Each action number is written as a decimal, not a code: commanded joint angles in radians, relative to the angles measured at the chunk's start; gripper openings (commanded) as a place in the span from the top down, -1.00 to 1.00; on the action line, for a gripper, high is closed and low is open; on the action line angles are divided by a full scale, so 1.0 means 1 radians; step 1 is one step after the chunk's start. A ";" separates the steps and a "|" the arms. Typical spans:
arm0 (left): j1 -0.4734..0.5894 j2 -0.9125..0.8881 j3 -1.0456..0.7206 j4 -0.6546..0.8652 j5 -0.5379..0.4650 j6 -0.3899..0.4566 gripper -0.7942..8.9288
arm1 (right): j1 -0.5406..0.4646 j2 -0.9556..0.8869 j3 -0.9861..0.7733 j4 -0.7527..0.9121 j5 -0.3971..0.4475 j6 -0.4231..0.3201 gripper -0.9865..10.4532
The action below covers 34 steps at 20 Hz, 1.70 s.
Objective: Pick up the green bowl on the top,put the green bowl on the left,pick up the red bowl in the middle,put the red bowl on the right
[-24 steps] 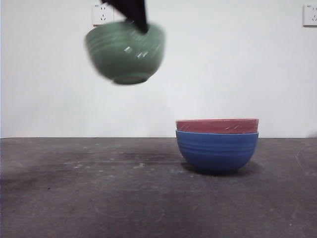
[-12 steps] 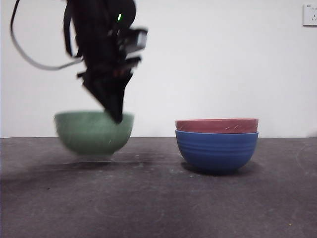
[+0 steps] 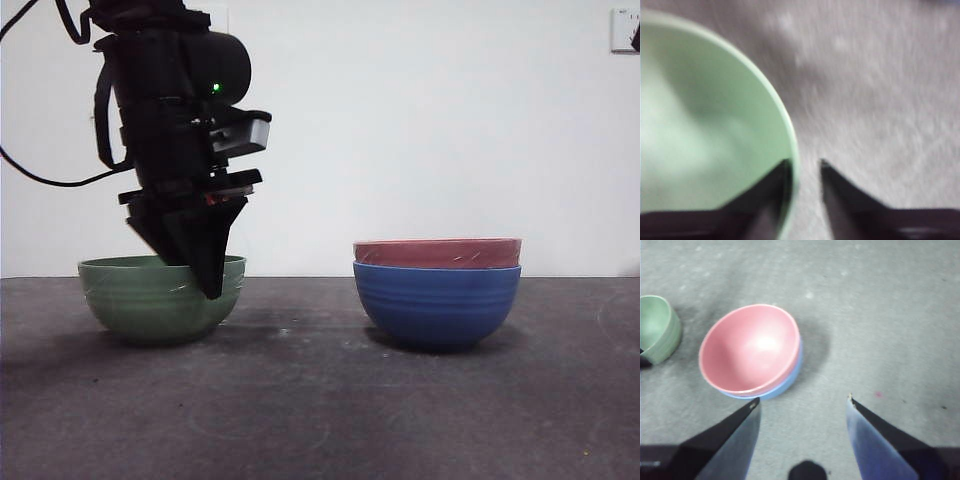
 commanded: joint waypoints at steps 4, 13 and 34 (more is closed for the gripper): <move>0.000 -0.202 -0.006 0.037 0.007 -0.043 0.36 | 0.101 0.042 0.038 0.031 -0.003 0.006 0.34; 0.010 -0.690 -0.006 0.016 0.002 -0.084 0.37 | 0.411 0.450 0.282 -0.080 0.010 -0.106 0.34; 0.082 -0.886 -0.006 -0.151 -0.001 -0.082 0.38 | 0.483 0.826 0.336 -0.040 0.138 -0.215 0.79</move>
